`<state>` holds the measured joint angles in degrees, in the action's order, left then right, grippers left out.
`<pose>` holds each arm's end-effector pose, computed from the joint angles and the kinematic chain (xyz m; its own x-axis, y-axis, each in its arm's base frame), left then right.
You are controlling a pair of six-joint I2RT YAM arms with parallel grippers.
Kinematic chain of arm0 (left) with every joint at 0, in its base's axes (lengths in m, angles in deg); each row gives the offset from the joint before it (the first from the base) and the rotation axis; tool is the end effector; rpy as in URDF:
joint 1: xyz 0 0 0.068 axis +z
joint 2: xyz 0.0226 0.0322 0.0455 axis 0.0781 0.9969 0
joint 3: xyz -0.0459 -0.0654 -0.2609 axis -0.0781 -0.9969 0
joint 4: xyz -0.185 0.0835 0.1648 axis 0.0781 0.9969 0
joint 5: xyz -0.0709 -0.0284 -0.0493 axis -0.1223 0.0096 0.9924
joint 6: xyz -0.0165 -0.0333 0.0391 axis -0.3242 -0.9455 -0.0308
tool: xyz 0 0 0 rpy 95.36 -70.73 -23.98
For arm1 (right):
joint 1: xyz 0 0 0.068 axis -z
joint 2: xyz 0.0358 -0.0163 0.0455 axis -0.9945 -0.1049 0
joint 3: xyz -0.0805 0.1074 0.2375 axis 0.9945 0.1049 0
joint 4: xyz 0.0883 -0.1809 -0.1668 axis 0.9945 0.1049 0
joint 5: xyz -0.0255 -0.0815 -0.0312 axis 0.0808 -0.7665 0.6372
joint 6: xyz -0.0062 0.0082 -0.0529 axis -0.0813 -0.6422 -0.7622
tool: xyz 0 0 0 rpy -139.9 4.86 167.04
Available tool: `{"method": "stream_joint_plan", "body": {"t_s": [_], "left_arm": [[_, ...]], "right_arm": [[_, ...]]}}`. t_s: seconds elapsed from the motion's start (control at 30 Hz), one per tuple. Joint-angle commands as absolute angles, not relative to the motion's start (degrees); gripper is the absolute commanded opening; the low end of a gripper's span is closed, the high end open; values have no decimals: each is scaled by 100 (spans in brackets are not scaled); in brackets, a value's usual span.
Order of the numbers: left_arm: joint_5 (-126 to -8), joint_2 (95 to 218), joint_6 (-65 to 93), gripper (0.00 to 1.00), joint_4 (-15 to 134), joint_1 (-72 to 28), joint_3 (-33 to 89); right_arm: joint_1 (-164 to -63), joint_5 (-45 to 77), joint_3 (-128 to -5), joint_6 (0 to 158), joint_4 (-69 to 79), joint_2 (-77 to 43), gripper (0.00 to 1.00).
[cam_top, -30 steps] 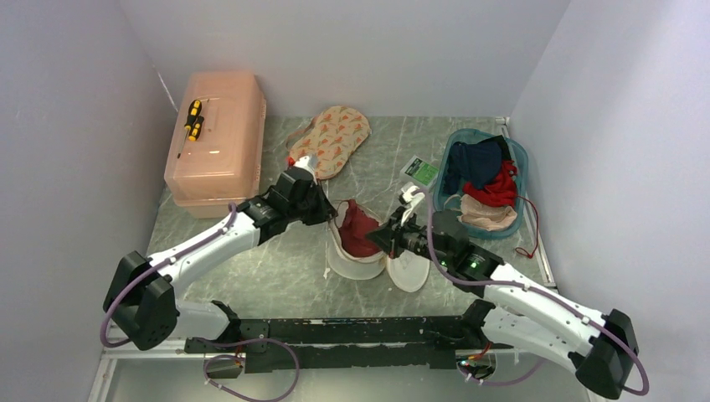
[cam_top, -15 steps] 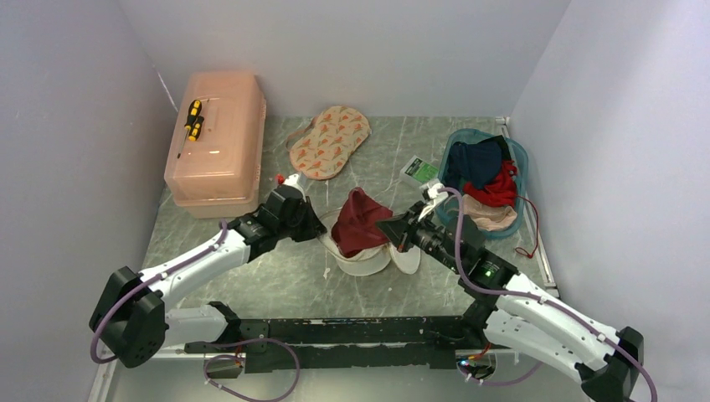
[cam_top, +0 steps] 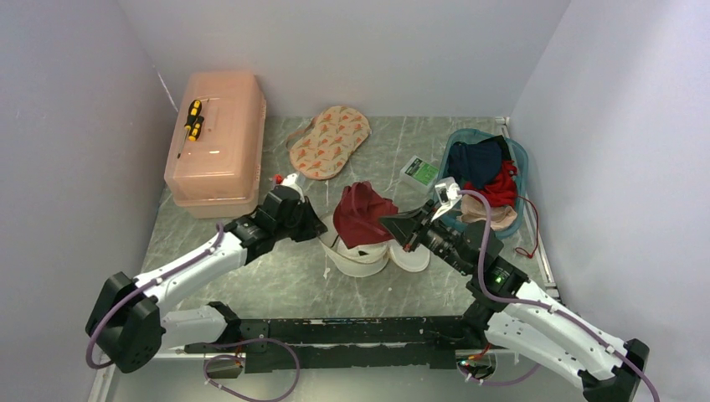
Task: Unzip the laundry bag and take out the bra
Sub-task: Pick up the bra from the laundry bag.
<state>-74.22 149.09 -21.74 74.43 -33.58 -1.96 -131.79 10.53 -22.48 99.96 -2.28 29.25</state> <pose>0.1992 -0.1569 0.2383 -0.7951 -0.3174 -0.5168 0.0610 0.8059 -0.5889 0.1071 0.1200 0.3165 -0.3172 0.3405 -0.8851 -0.6962 0.5501 0.4611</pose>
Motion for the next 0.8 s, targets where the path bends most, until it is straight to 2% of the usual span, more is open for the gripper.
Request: {"method": "stream_joint_plan", "body": {"t_s": [0.0, 0.13, 0.4, 0.47, 0.53, 0.77], "left_arm": [[-7422, 14397, -2148, 17, 7479, -3331, -79], [-7506, 14064, -2059, 33, 7732, -3331, 69], [-7412, 13335, -2517, 82, 7672, -3327, 62], [-7257, 13204, -2758, 89, 7486, -3322, 18], [-7069, 13096, -3090, 93, 7233, -3316, -61], [-6356, 12925, -4289, 94, 5256, -3322, -716]], "right_arm": [[-13179, 1099, -2588, 9889, -397, 3063, 0], [-13179, 1107, -2634, 9803, -340, 3086, 0], [-13177, 1060, -2753, 9742, -369, 3155, 0], [-13178, 1034, -2797, 9770, -414, 3160, 0], [-13177, 956, -2805, 9835, -485, 3173, 0], [-13184, 565, -2782, 10243, -855, 3151, 0]]}}
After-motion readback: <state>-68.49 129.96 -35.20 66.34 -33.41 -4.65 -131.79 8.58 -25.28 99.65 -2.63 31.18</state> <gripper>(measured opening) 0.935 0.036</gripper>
